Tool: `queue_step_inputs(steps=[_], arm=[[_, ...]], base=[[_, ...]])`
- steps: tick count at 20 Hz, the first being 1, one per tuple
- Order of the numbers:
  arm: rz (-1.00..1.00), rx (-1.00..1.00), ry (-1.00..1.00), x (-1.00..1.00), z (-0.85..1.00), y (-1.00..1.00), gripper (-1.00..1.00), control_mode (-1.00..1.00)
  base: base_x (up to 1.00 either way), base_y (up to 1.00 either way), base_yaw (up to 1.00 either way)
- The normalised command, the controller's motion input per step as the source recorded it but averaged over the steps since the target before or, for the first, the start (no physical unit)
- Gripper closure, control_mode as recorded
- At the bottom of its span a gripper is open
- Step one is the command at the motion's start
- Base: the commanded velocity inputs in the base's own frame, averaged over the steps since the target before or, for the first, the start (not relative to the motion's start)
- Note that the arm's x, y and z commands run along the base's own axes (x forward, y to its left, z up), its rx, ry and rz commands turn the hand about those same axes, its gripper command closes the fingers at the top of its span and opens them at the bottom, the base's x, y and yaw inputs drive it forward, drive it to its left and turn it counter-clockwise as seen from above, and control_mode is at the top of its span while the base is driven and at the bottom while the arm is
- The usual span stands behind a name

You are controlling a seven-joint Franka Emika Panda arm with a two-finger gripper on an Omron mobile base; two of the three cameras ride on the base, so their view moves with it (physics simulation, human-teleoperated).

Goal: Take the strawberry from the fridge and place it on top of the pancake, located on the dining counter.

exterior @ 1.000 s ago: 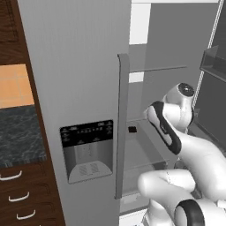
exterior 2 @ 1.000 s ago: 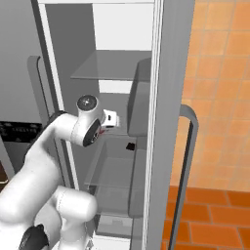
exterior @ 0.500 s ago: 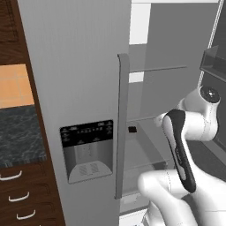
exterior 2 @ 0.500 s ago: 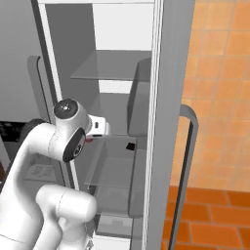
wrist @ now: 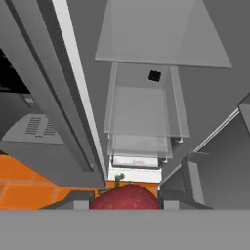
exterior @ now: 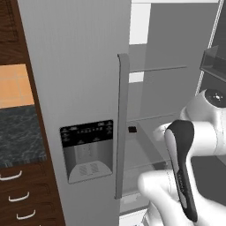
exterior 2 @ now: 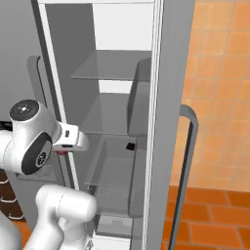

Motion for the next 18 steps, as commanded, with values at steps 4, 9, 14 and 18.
queue_step_inputs(steps=[4, 9, 14, 18], arm=[[-0.19, 0.0, 0.14, -0.74, 0.03, 0.3, 1.0, -1.0], [-0.14, 0.0, 0.03, -0.17, -0.31, 0.04, 1.0, -1.0], [-0.1, 0.09, -0.02, 0.0, -0.34, -0.07, 1.0, -1.0], [-0.05, 0.09, -0.01, 0.0, -0.3, -0.16, 1.0, -1.0]], base=[[0.0, 0.0, 0.0], [0.0, 0.0, 0.0], [0.0, 0.0, 0.0], [0.0, 0.0, 0.0]])
